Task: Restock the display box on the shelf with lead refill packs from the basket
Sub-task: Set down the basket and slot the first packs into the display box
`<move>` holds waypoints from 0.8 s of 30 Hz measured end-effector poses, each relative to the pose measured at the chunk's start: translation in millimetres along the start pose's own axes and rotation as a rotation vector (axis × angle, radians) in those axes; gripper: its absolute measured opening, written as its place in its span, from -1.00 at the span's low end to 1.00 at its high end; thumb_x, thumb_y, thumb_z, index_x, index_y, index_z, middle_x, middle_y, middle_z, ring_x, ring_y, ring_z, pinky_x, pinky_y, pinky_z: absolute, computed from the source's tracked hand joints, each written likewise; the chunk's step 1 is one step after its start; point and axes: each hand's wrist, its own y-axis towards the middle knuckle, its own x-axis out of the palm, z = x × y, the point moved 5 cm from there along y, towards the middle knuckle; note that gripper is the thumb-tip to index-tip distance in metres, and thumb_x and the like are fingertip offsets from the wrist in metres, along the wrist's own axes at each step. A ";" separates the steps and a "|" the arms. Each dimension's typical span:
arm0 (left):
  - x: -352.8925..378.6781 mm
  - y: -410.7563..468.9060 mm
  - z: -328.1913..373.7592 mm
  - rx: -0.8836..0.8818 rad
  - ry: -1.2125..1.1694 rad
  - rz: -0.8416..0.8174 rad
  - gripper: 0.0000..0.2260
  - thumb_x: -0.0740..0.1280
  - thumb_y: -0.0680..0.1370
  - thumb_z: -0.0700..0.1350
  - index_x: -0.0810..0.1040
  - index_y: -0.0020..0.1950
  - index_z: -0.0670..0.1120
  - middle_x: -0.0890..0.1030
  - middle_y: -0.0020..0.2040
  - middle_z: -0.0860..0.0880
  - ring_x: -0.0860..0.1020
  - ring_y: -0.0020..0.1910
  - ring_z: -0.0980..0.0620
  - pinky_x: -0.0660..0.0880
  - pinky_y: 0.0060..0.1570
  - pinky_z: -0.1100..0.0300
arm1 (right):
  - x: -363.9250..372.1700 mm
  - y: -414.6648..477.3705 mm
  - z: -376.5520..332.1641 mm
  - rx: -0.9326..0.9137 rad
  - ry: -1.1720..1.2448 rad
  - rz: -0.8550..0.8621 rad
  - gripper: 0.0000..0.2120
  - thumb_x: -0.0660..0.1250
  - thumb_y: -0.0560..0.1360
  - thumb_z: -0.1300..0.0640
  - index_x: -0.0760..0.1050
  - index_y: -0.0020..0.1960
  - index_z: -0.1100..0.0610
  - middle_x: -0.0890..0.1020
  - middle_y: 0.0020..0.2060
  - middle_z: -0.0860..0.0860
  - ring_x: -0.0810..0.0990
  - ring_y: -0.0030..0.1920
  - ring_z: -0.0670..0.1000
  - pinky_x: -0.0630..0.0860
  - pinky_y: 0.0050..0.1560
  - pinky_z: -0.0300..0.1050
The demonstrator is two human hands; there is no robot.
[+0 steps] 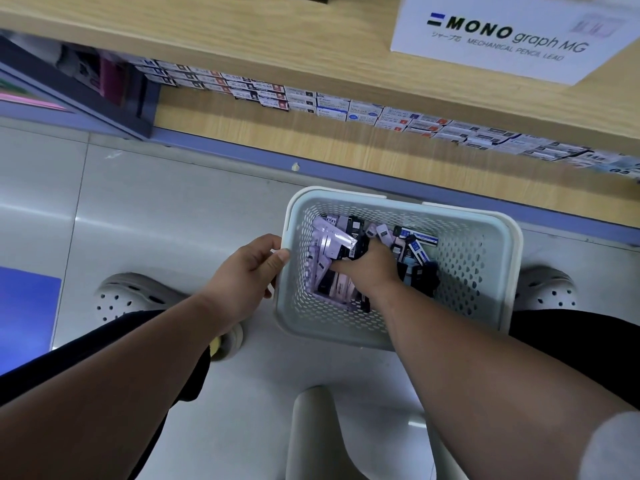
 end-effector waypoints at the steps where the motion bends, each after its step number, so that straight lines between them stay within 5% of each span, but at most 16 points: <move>1: 0.3 0.2 0.0 0.001 0.002 -0.001 -0.82 0.22 0.67 -0.12 0.50 -0.12 -0.03 0.54 -0.32 0.00 0.49 -0.35 0.11 0.49 -0.31 0.19 | 0.7 0.7 1.0 0.001 0.015 -0.011 -0.64 0.62 0.35 0.15 0.43 -0.13 -0.04 0.59 -0.18 -0.08 0.61 -0.12 0.03 0.55 -0.08 -0.08; 7: -0.4 -0.5 2.3 0.016 0.021 0.007 -0.79 0.22 0.67 -0.13 0.50 -0.16 0.02 0.54 -0.35 0.04 0.49 -0.36 0.12 0.49 -0.32 0.21 | 7.2 -5.2 -0.2 -0.027 0.077 -0.002 -0.55 0.65 0.30 0.13 0.56 0.11 0.09 0.68 -0.02 -0.01 0.64 -0.01 0.03 0.56 0.00 -0.08; 13: -0.1 -1.0 1.9 0.017 0.010 0.003 -0.80 0.21 0.67 -0.12 0.51 -0.14 0.01 0.54 -0.33 0.03 0.50 -0.34 0.12 0.49 -0.32 0.21 | 5.0 -4.5 -6.2 0.009 0.083 -0.090 -0.59 0.65 0.31 0.12 0.47 0.00 0.01 0.60 -0.12 -0.10 0.59 -0.06 0.00 0.53 -0.02 -0.08; 16: 0.0 -1.4 1.9 0.022 0.012 0.004 -0.78 0.21 0.67 -0.12 0.51 -0.16 0.06 0.54 -0.35 0.08 0.51 -0.34 0.12 0.49 -0.32 0.22 | 10.5 -8.4 -5.9 -0.006 0.064 -0.031 -0.52 0.67 0.27 0.07 0.50 0.07 0.06 0.66 -0.01 -0.03 0.62 0.00 0.04 0.57 0.06 -0.01; 24: 0.2 -1.3 1.7 0.019 0.004 0.004 -0.72 0.21 0.67 -0.11 0.50 -0.21 0.15 0.54 -0.35 0.10 0.51 -0.34 0.11 0.50 -0.28 0.15 | 14.4 -4.5 -11.7 0.052 0.017 -0.018 -0.61 0.65 0.29 0.05 0.53 -0.01 0.06 0.67 -0.06 0.02 0.63 -0.08 0.08 0.52 -0.13 -0.12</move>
